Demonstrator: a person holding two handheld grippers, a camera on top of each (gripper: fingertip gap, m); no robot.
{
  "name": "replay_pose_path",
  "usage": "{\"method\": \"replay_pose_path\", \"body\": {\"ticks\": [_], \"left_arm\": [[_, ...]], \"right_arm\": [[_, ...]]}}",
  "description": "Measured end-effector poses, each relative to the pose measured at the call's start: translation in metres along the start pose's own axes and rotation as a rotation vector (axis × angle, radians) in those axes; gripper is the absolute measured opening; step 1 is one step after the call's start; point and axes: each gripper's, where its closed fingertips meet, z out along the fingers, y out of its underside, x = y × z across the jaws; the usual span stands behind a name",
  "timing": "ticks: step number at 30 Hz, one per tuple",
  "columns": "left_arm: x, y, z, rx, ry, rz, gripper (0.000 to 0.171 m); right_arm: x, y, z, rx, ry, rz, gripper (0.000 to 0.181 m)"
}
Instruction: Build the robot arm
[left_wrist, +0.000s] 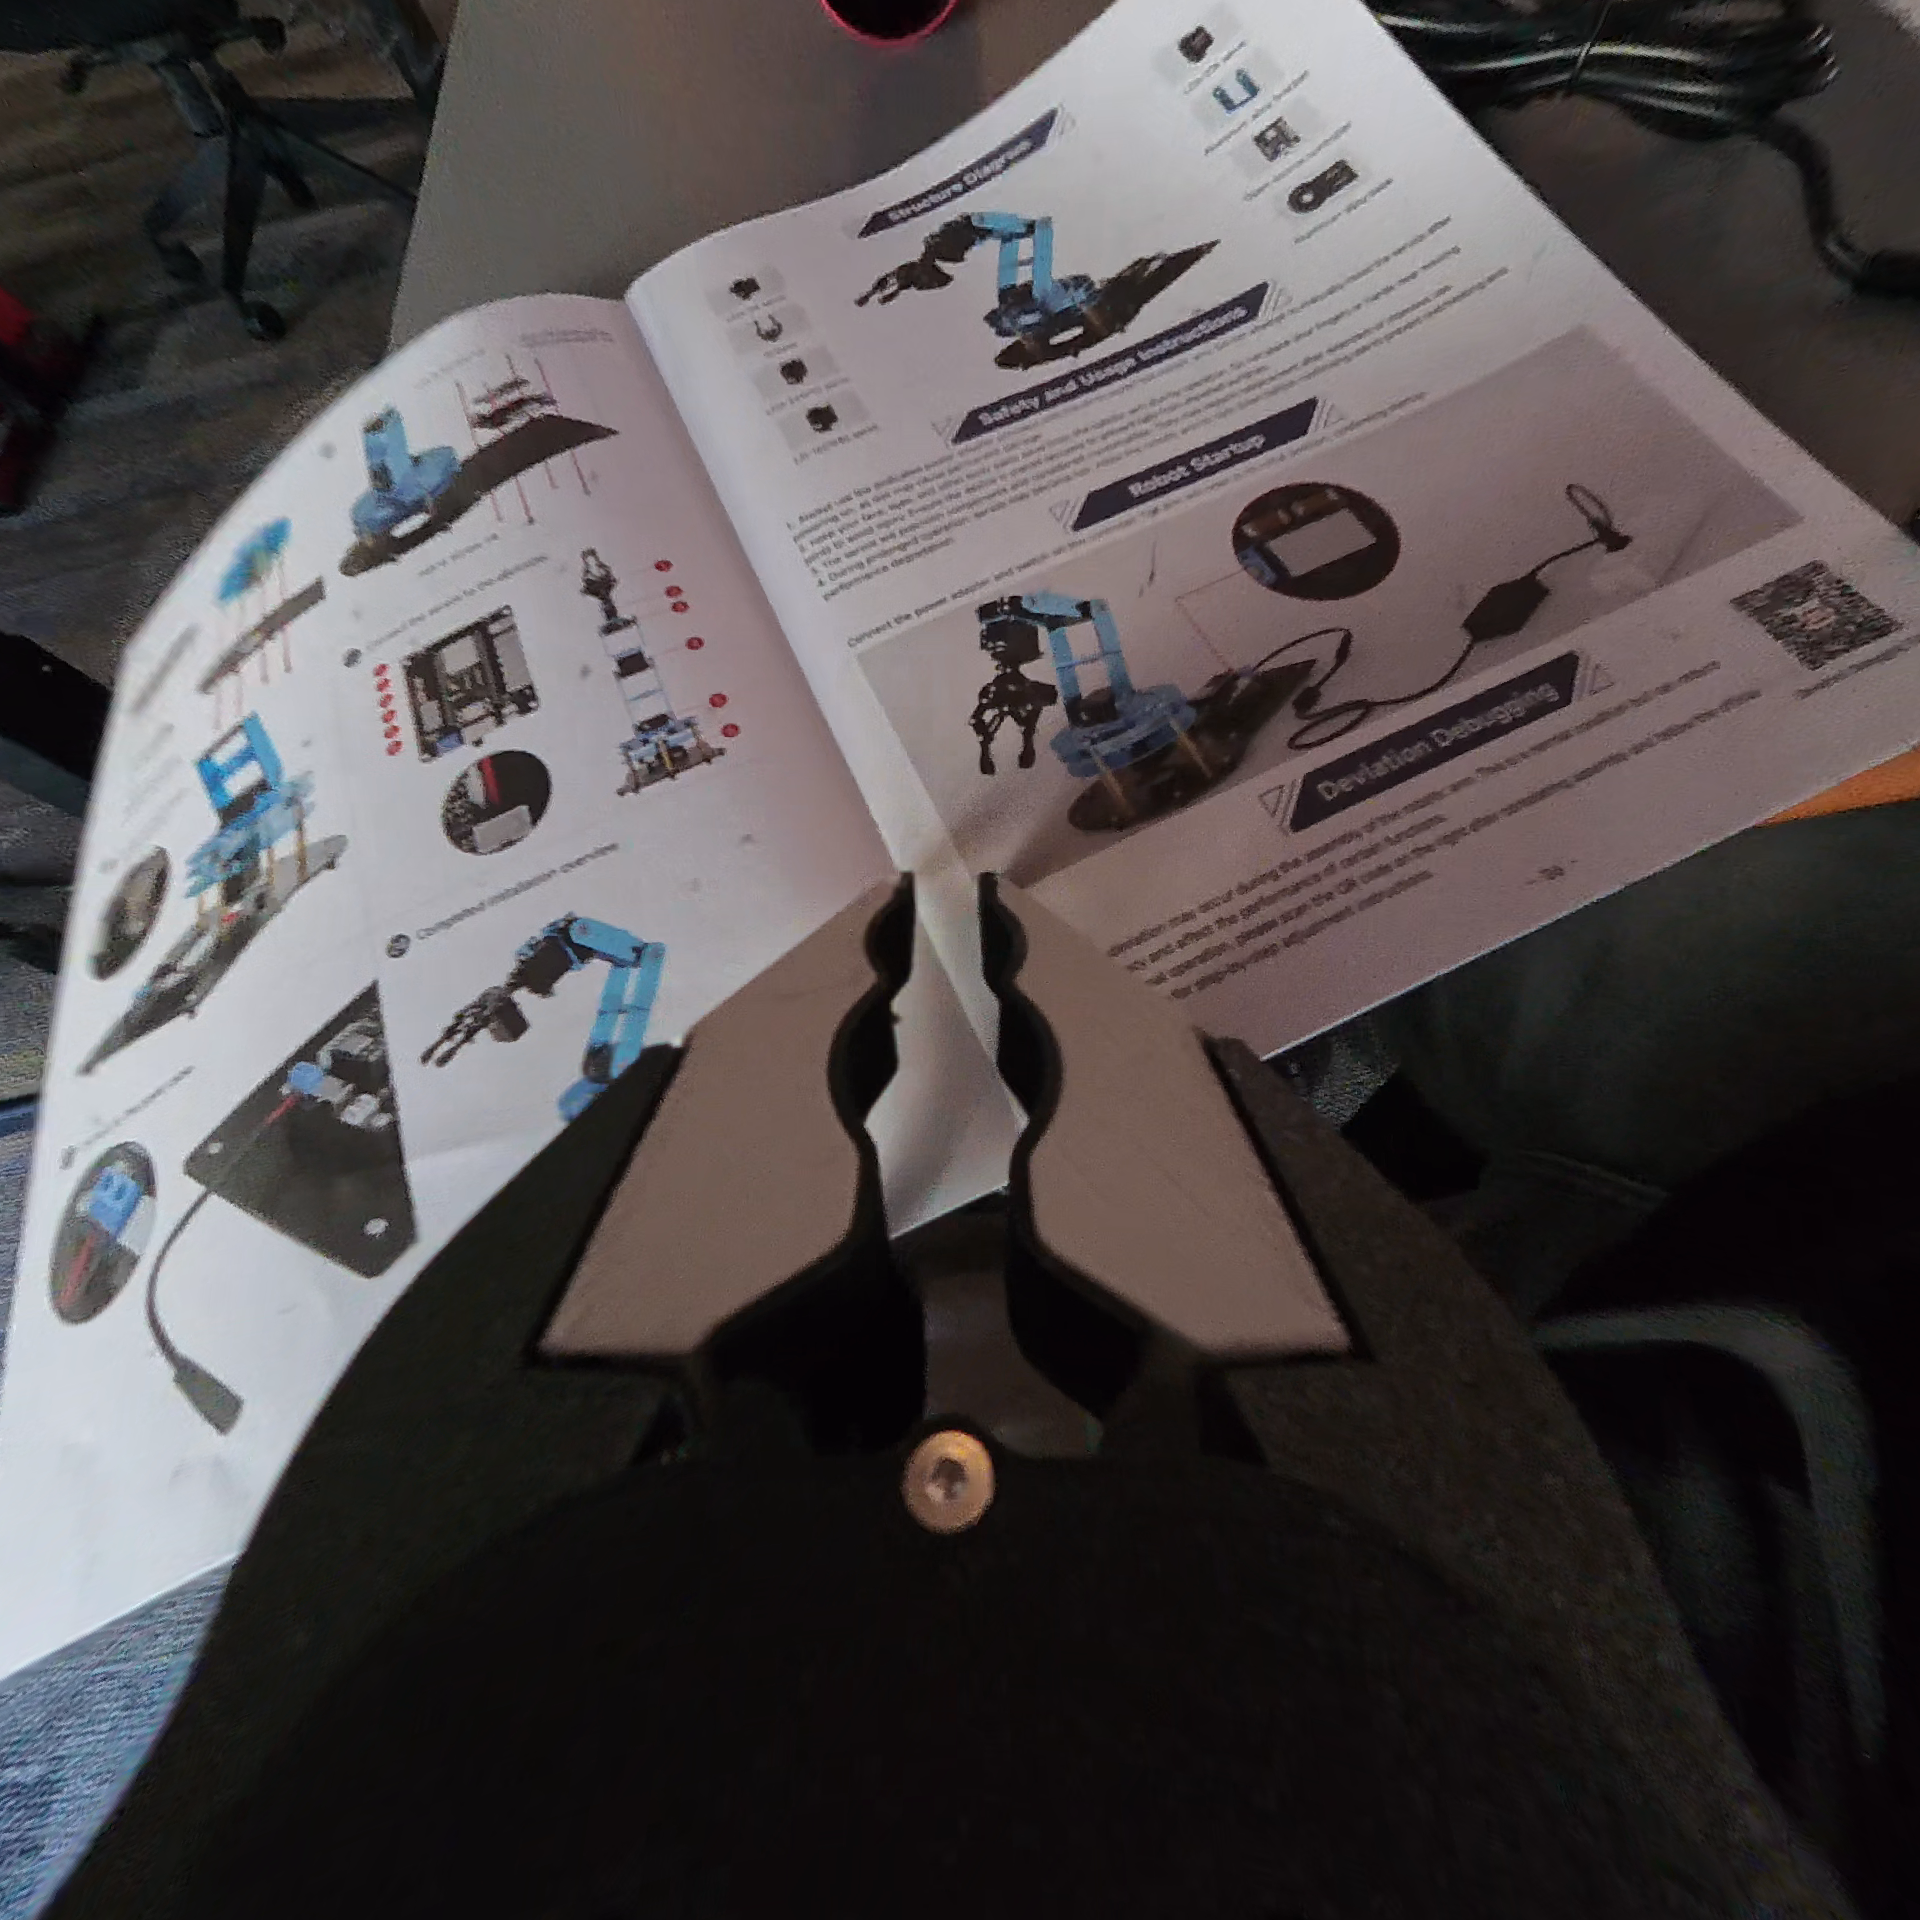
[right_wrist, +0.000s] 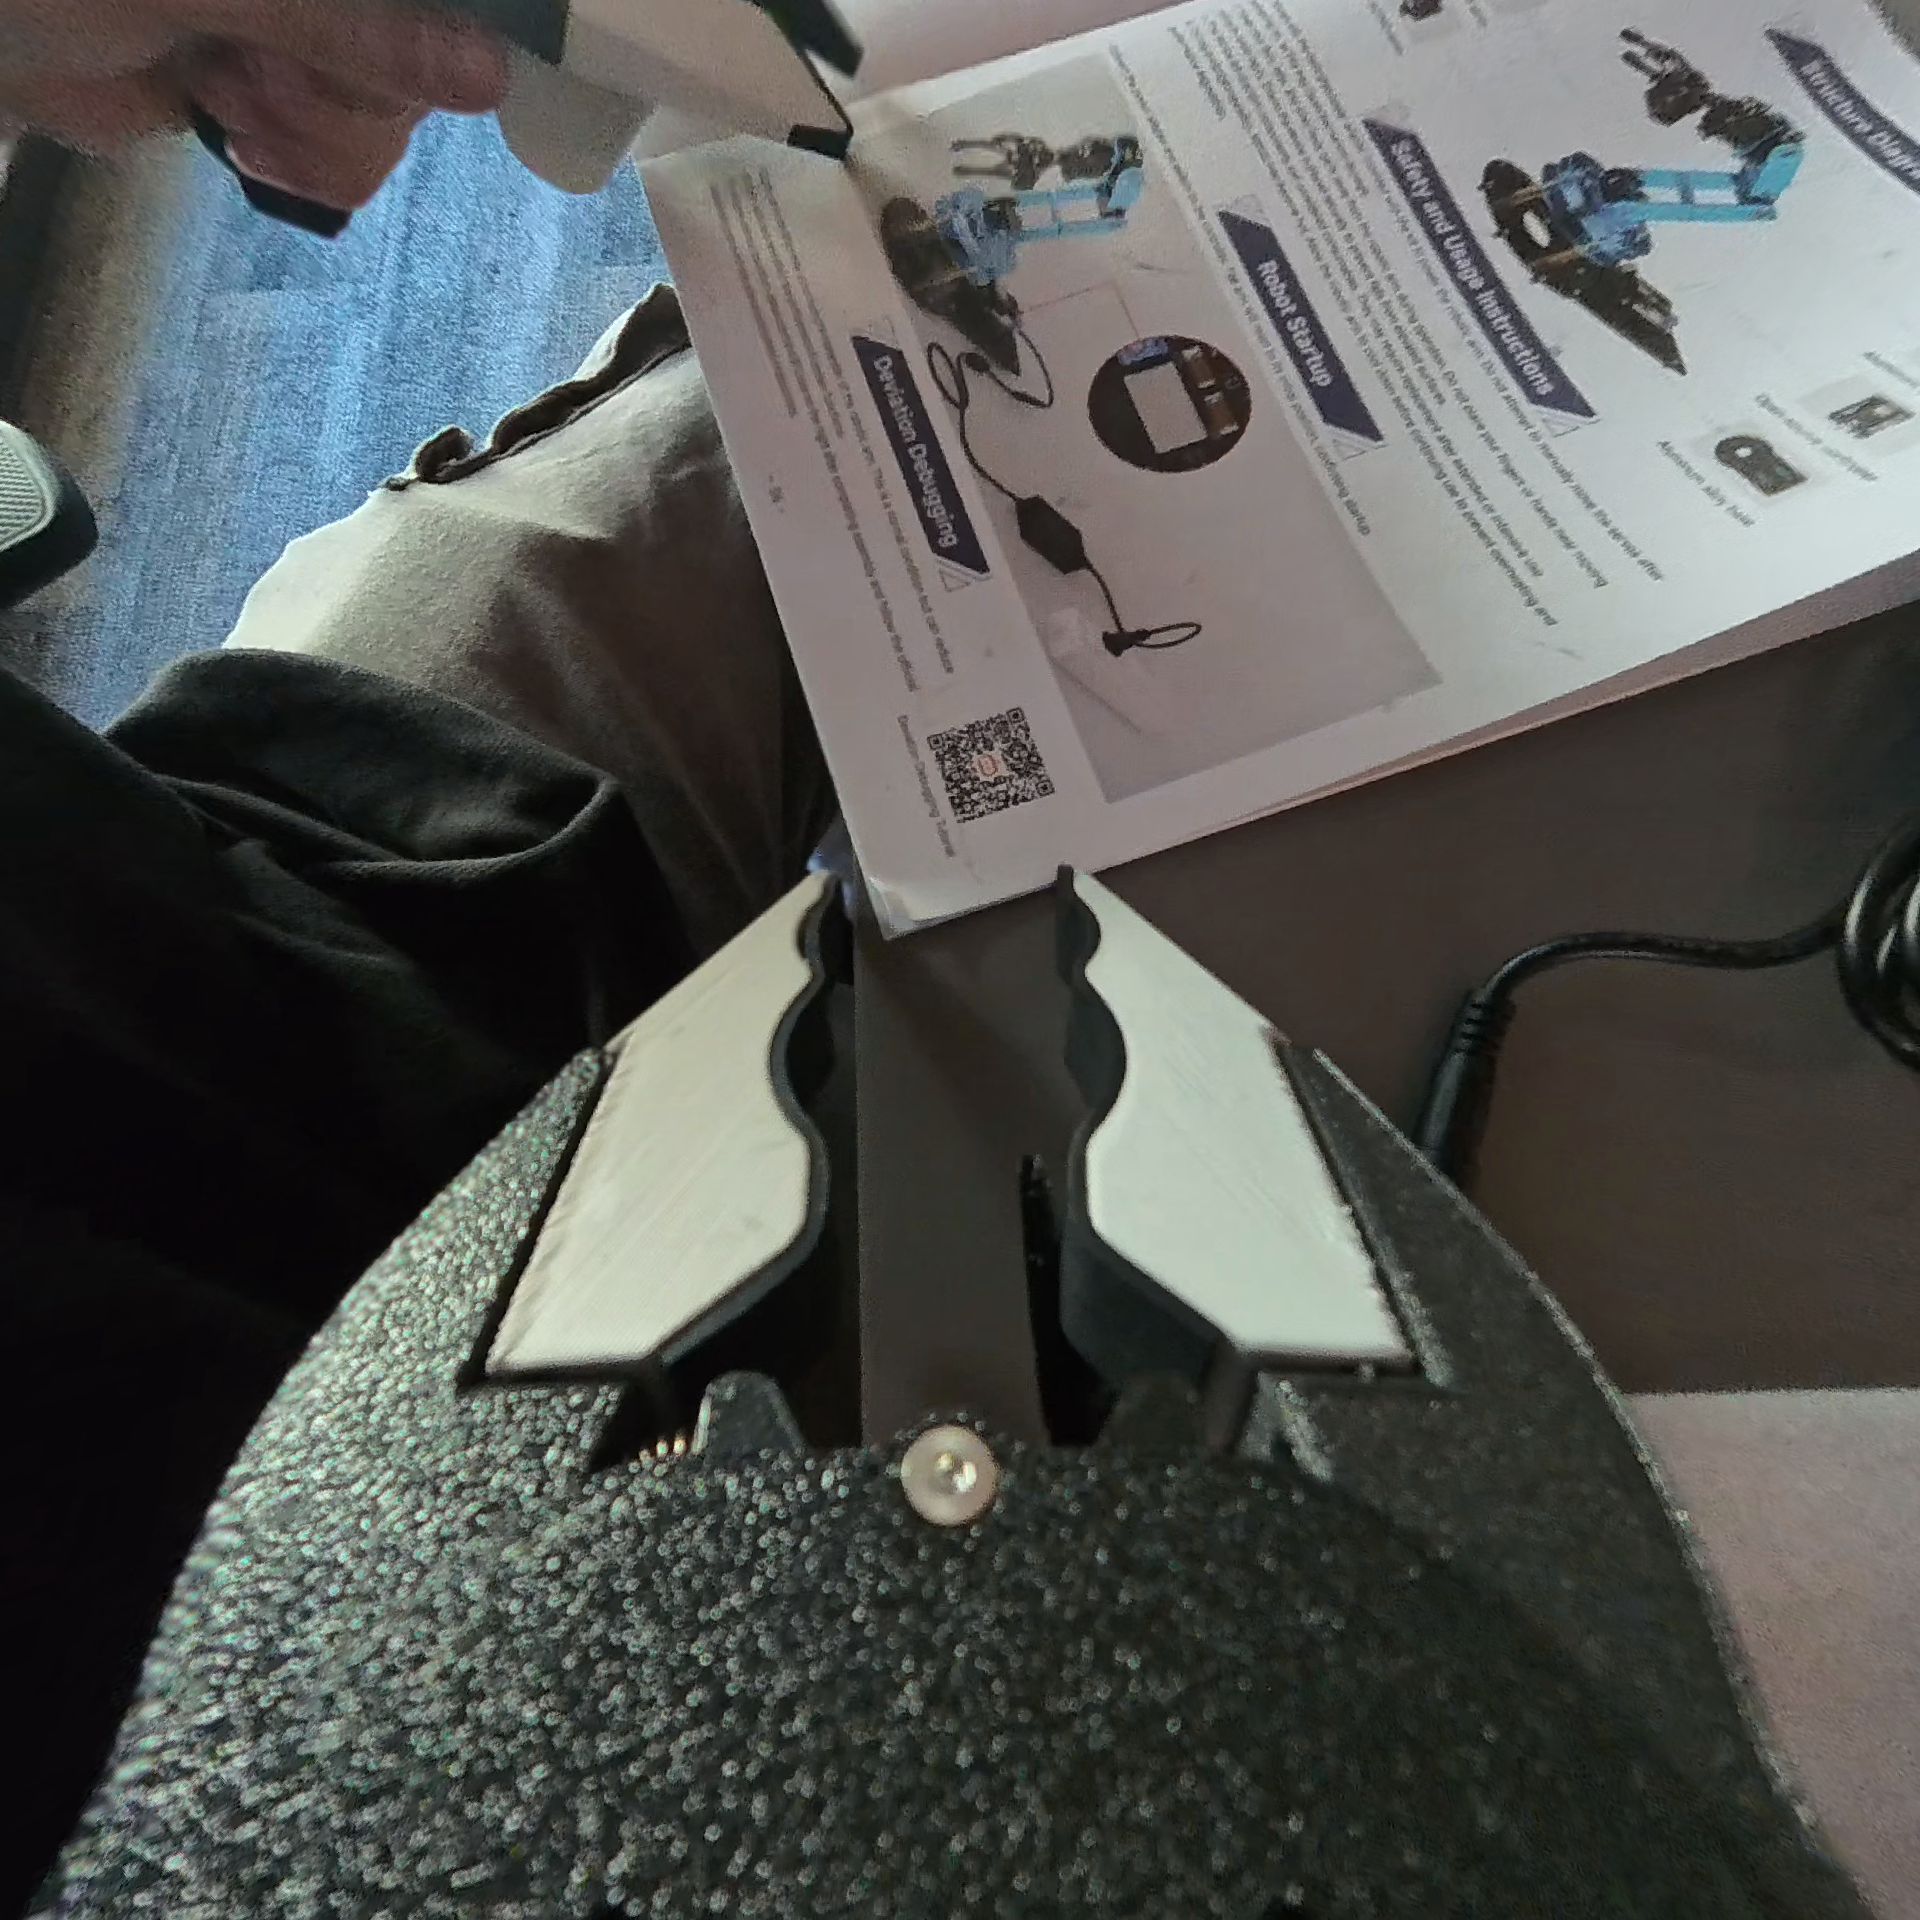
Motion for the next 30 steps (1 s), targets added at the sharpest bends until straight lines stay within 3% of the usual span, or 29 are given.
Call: {"method": "replay_pose_path", "body": {"ticks": [3, 18, 30], "left_arm": [[0.003, 0.002, -0.001, 0.010, 0.006, -0.031, 0.001], [-0.013, 0.009, -0.006, 0.022, -0.040, -0.071, 0.000], [-0.010, 0.005, -0.002, 0.028, -0.018, -0.081, 0.000]], "right_arm": [[0.002, -0.002, 0.004, -0.002, 0.029, -0.031, 0.039], [0.003, -0.022, 0.020, 0.012, -0.013, 0.011, 0.056], [0.018, -0.058, 0.003, 0.238, -0.074, 0.185, 0.051]]}}
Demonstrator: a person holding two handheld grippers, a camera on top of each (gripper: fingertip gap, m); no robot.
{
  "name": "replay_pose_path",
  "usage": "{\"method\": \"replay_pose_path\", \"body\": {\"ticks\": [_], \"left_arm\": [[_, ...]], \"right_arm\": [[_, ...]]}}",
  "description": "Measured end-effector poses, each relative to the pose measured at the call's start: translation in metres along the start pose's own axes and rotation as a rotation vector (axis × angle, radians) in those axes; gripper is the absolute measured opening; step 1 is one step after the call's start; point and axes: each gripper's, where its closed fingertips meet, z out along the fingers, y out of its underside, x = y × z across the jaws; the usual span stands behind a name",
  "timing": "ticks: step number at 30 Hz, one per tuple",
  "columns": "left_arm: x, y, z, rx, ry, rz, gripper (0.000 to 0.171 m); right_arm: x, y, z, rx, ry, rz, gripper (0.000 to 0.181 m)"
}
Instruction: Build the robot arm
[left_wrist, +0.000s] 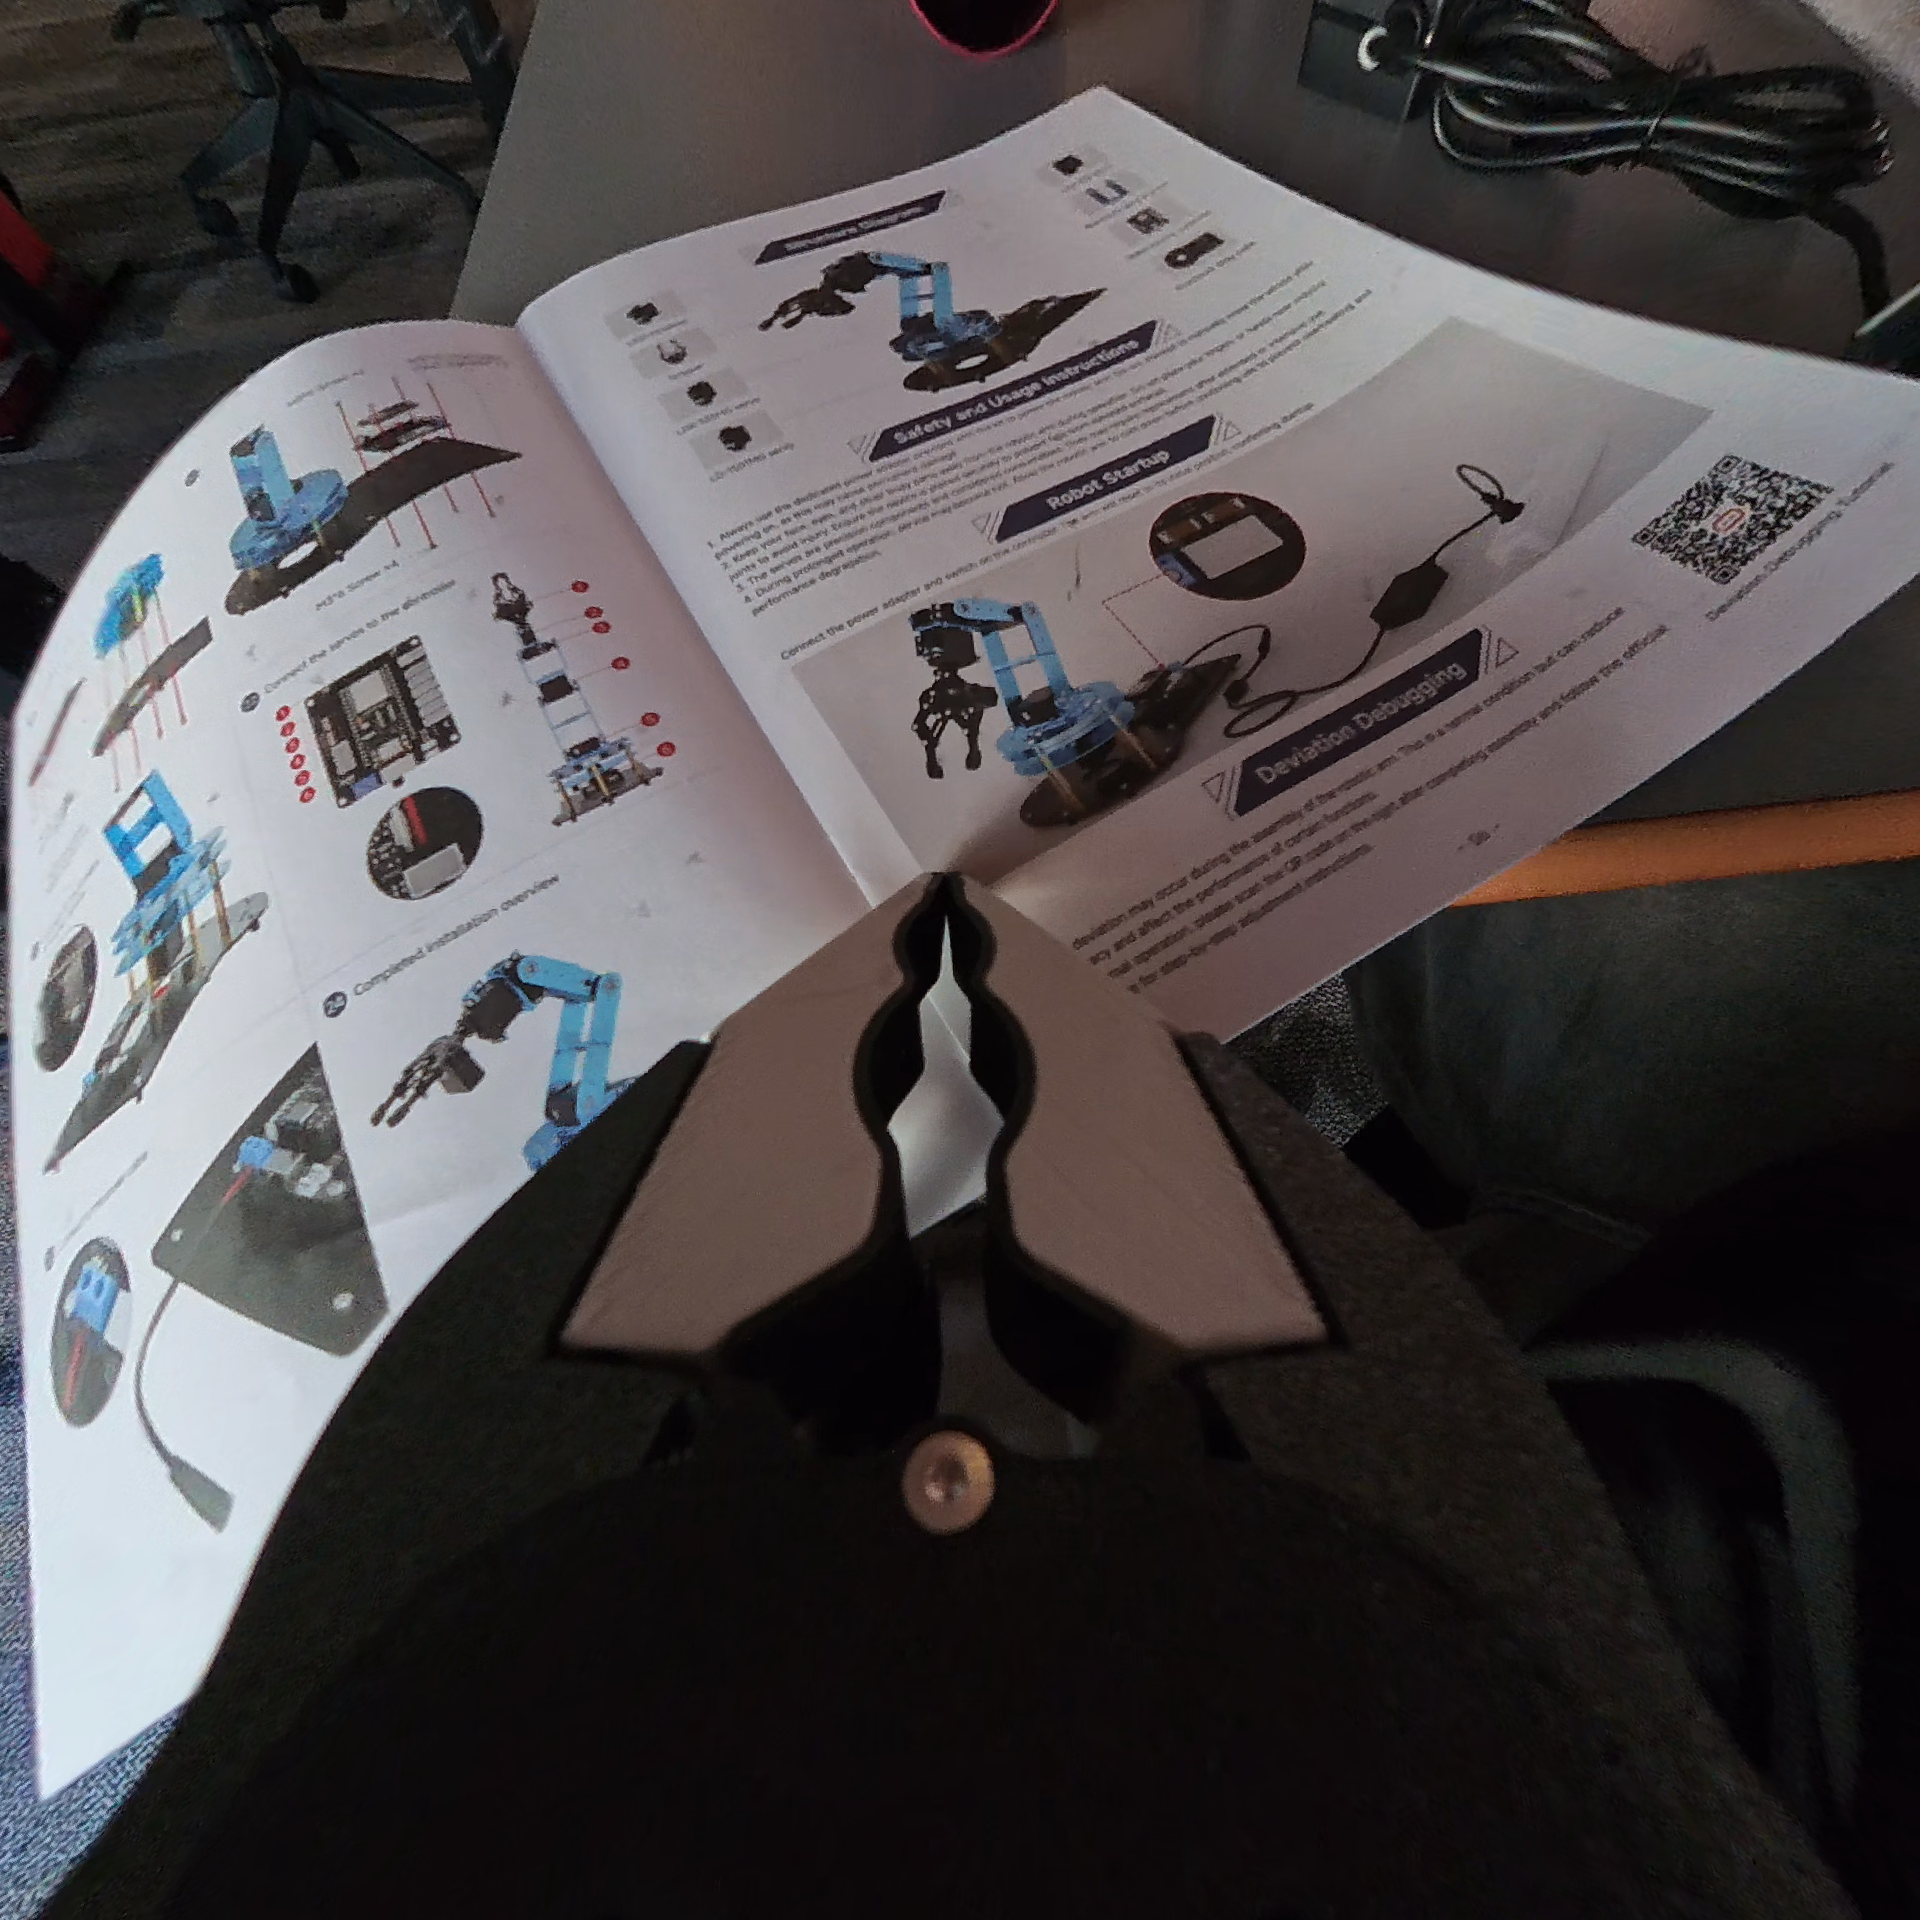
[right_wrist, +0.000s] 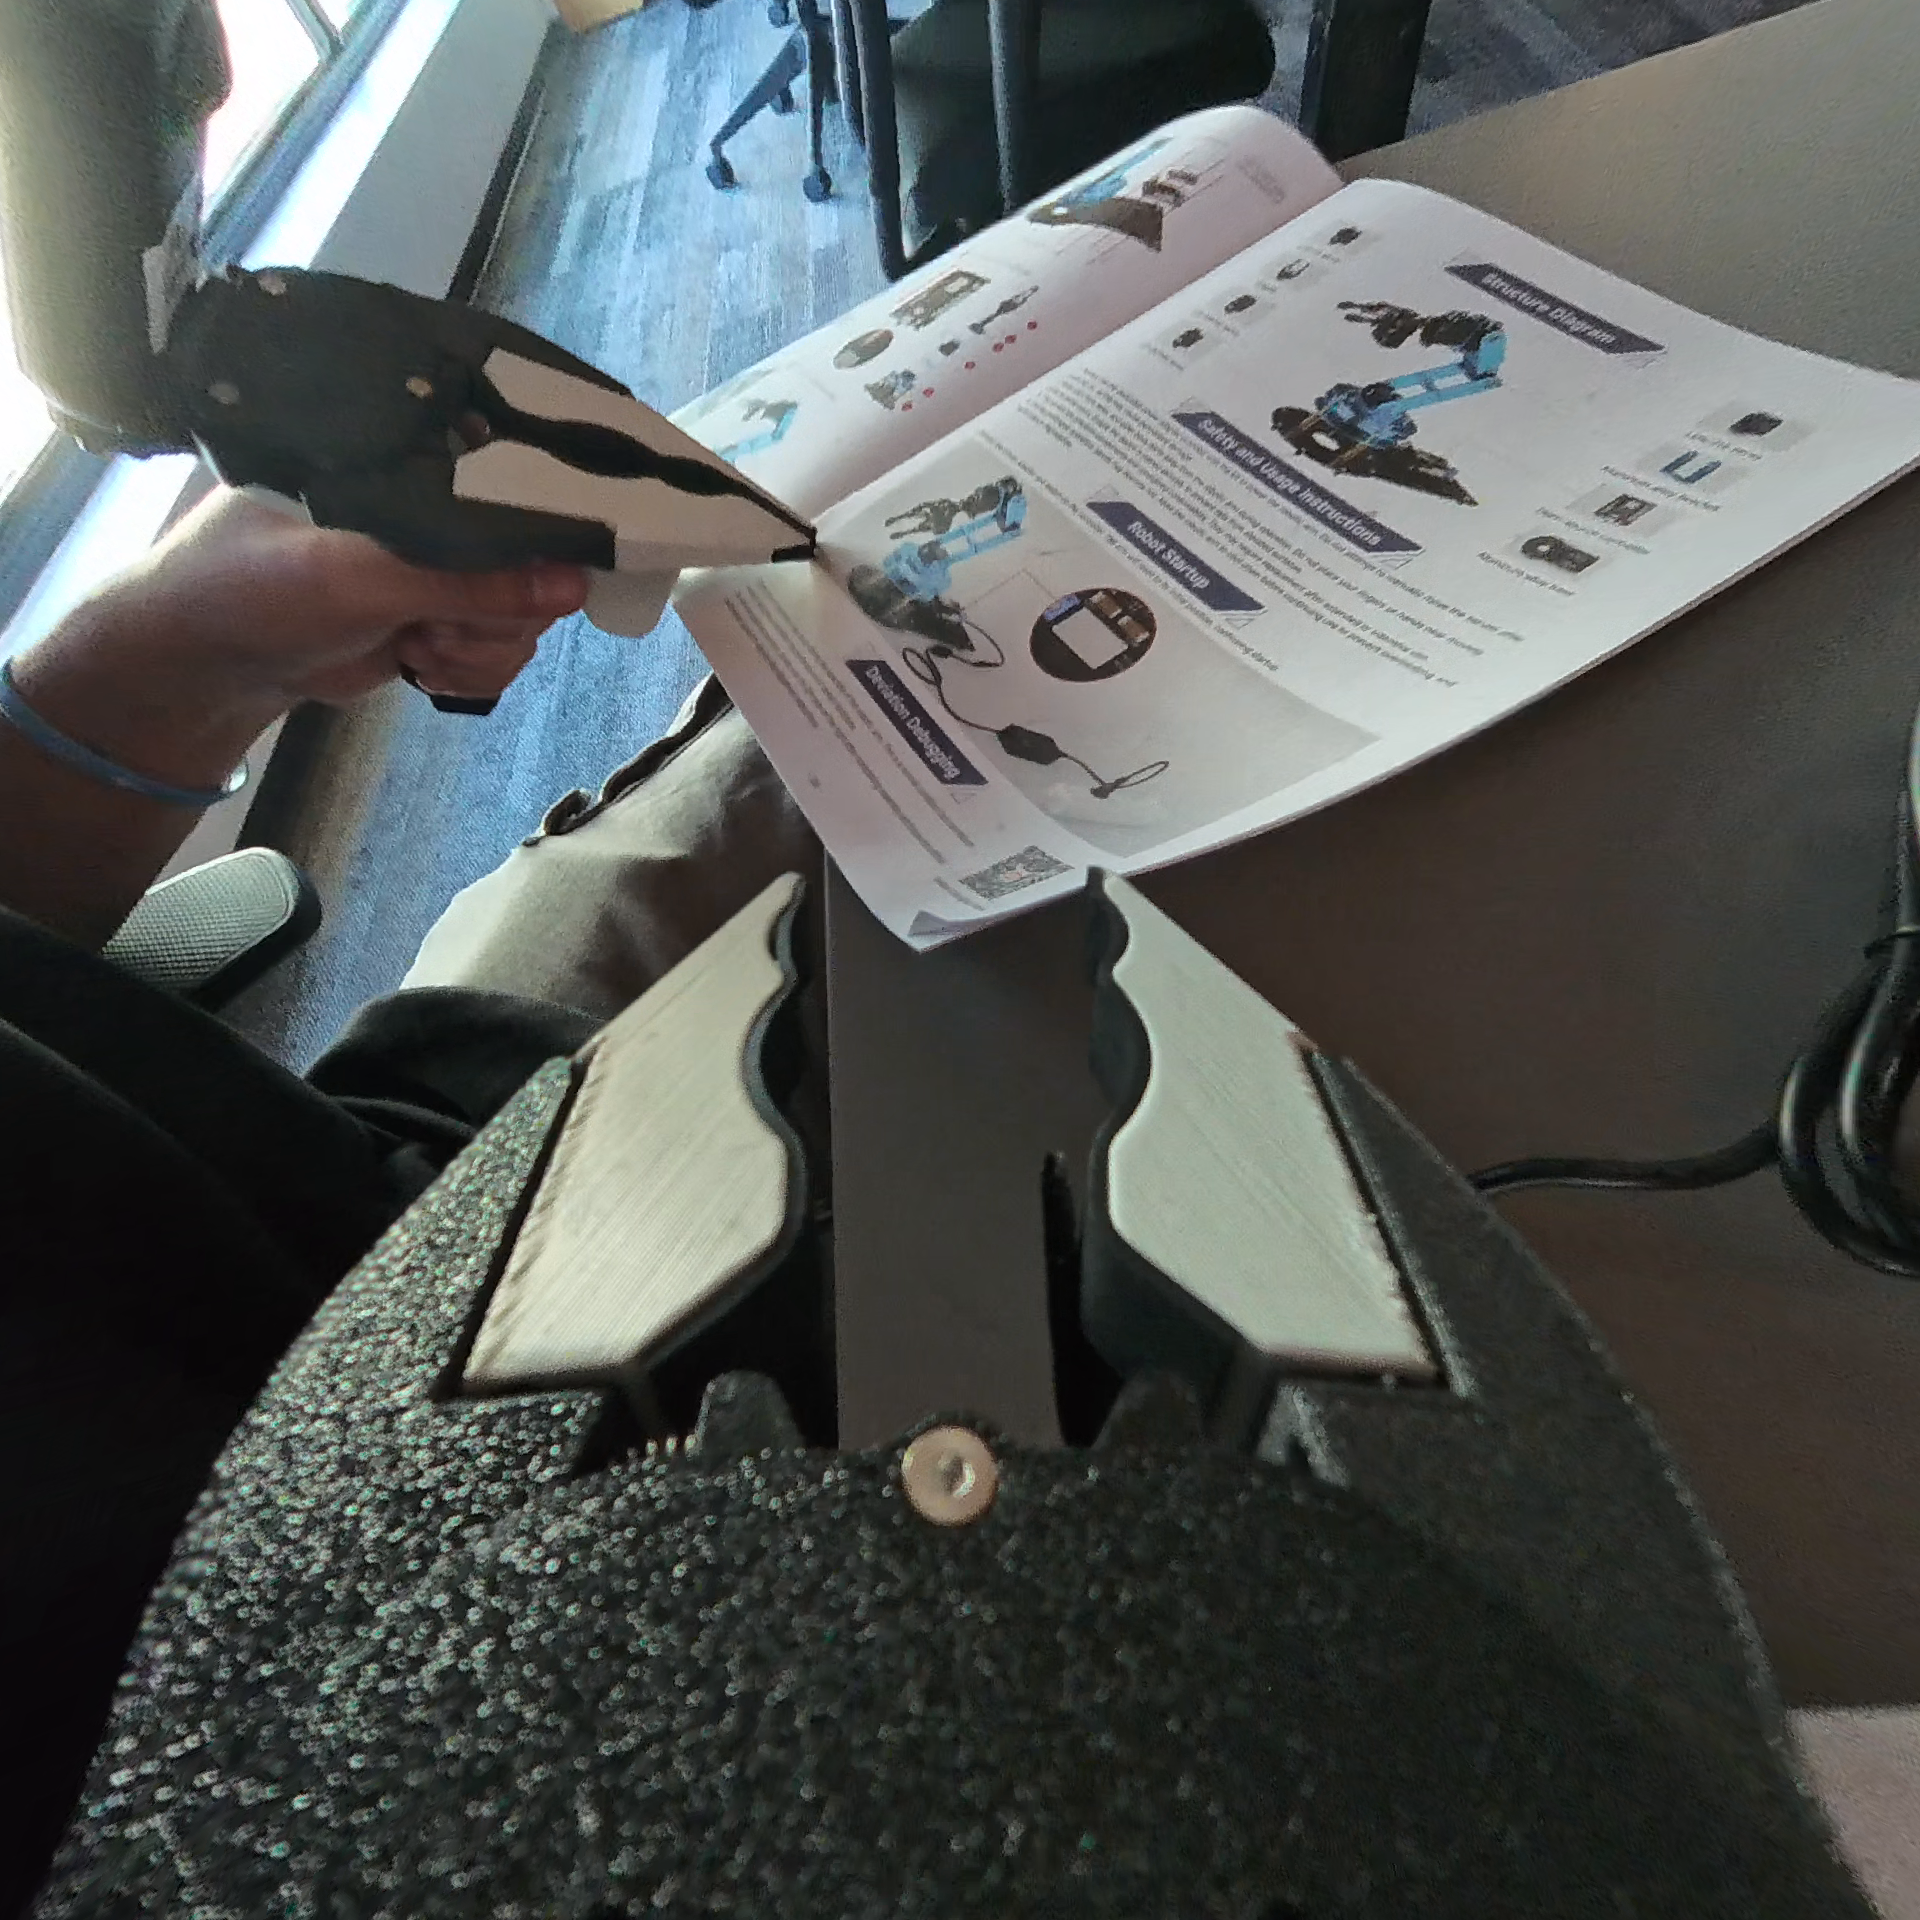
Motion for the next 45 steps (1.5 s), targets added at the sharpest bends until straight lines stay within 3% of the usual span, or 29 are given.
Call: {"method": "replay_pose_path", "body": {"ticks": [8, 13, 15, 20, 22, 27, 30, 32, 33, 34, 35, 37, 38, 40, 45], "left_arm": [[0.016, -0.009, 0.011, -0.009, 0.038, 0.024, 0.000], [0.028, -0.015, 0.020, -0.015, 0.071, 0.036, 0.000], [0.032, -0.017, 0.023, -0.016, 0.072, 0.039, 0.000], [0.034, -0.018, 0.023, -0.016, 0.072, 0.006, 0.000], [0.034, -0.018, 0.023, -0.016, 0.072, -0.006, 0.000], [0.034, -0.018, 0.024, -0.018, 0.073, -0.009, 0.000], [0.034, -0.018, 0.024, -0.010, 0.070, -0.014, 0.000], [0.034, -0.018, 0.024, -0.007, 0.068, -0.006, 0.000], [0.034, -0.018, 0.025, -0.007, 0.068, -0.005, 0.000], [0.034, -0.018, 0.025, -0.009, 0.068, -0.005, 0.000], [0.034, -0.018, 0.025, -0.014, 0.068, -0.002, 0.000], [0.034, -0.018, 0.025, -0.027, 0.063, 0.010, 0.000], [0.034, -0.018, 0.025, -0.031, 0.061, 0.015, 0.000], [0.036, -0.019, 0.027, -0.033, 0.061, 0.018, 0.000], [0.067, -0.031, 0.038, -0.038, 0.183, 0.003, 0.000]], "right_arm": [[0.000, -0.019, -0.004, 0.106, -0.071, 0.091, 0.056], [-0.014, -0.041, 0.003, 0.210, -0.209, 0.159, 0.043], [-0.007, -0.037, 0.020, 0.144, -0.133, 0.111, 0.032], [0.036, -0.028, 0.020, 0.050, 0.231, -0.081, 0.035], [0.048, -0.016, 0.013, -0.010, 0.319, -0.076, 0.057], [0.053, 0.007, -0.013, -0.035, 0.409, 0.023, 0.062], [0.056, 0.021, -0.022, -0.063, 0.426, 0.110, 0.051], [0.047, 0.029, -0.012, -0.083, 0.348, 0.160, 0.046], [0.037, 0.031, -0.001, -0.096, 0.271, 0.201, 0.062], [0.033, 0.020, 0.002, -0.043, 0.241, 0.216, 0.069], [0.028, 0.006, 0.005, 0.021, 0.200, 0.219, 0.065], [0.024, -0.010, 0.012, 0.061, 0.148, 0.243, 0.048], [0.029, -0.014, 0.015, 0.067, 0.172, 0.226, 0.029], [0.032, -0.025, 0.019, 0.079, 0.206, 0.176, 0.018], [-0.012, -0.094, 0.008, 0.217, 0.236, -0.200, 0.001]]}}
